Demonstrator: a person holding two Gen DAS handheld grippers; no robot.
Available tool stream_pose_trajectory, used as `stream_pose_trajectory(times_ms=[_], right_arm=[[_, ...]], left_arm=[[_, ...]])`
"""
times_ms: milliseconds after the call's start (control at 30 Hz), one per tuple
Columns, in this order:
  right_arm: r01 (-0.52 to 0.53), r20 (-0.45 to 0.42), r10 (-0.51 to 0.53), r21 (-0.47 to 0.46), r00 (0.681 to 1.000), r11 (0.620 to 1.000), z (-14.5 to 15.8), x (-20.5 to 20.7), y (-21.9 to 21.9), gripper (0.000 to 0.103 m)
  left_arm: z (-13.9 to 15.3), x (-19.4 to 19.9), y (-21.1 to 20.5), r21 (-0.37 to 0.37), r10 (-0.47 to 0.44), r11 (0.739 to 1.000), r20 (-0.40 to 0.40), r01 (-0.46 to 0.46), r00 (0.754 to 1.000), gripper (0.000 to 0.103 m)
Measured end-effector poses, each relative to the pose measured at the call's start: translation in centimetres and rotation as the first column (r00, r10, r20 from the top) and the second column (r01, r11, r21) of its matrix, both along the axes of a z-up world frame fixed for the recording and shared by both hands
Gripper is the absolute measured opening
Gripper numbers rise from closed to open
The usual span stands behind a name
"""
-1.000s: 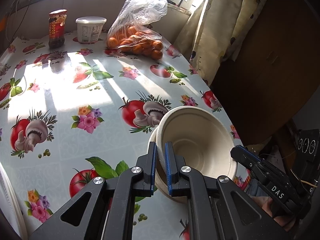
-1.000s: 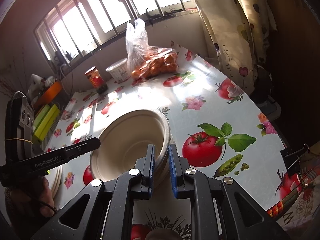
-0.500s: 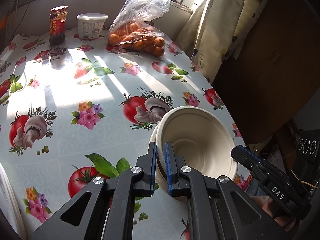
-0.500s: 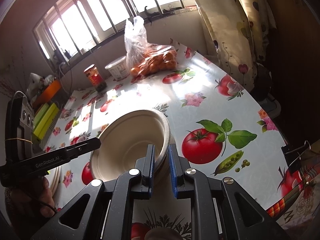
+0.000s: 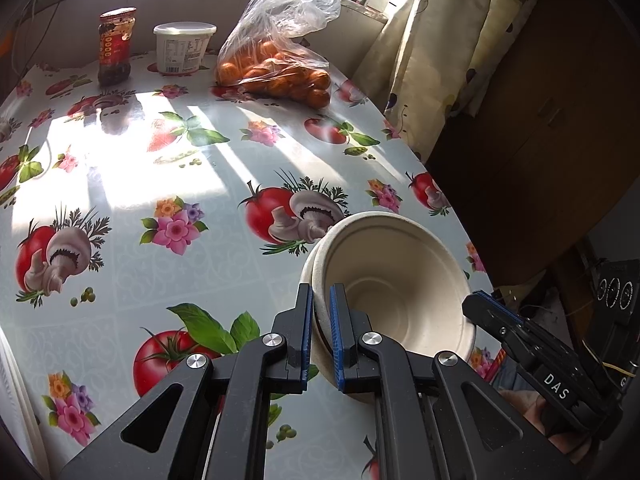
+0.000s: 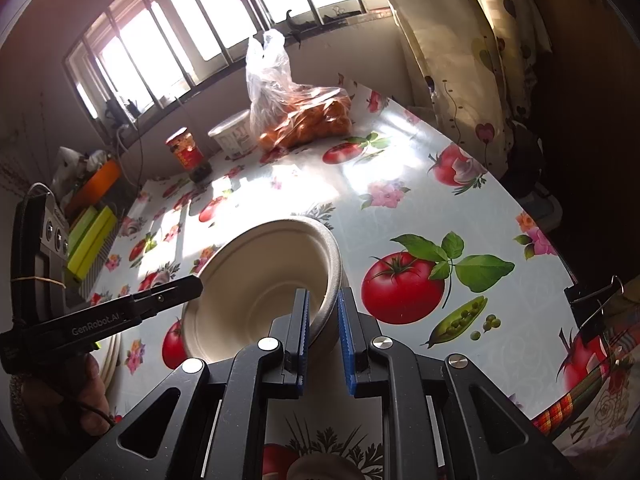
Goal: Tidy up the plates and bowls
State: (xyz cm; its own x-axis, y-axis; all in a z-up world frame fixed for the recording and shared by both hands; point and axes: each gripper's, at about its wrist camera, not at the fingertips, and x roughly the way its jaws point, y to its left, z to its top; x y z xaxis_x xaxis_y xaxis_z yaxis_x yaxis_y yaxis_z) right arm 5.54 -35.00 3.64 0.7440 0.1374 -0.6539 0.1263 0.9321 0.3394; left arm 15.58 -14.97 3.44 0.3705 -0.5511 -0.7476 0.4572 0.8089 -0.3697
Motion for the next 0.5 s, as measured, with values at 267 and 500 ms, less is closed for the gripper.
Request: stream_pose_trajectory(times_ms=[267, 500], right_arm=[[0.000, -0.002, 0.000, 0.001, 1.000, 1.000, -0.25, -0.09, 0.04, 0.015], [0.002, -0.004, -0.002, 0.000, 1.000, 1.000, -0.23, -0.07, 0.04, 0.016]], left_arm=[[-0.25, 0.05, 0.05, 0.004, 0.003, 1.000, -0.006, -0.003, 1.000, 0.009], [-0.26, 0.04, 0.04, 0.002, 0.003, 1.000, -0.008, -0.002, 1.000, 0.009]])
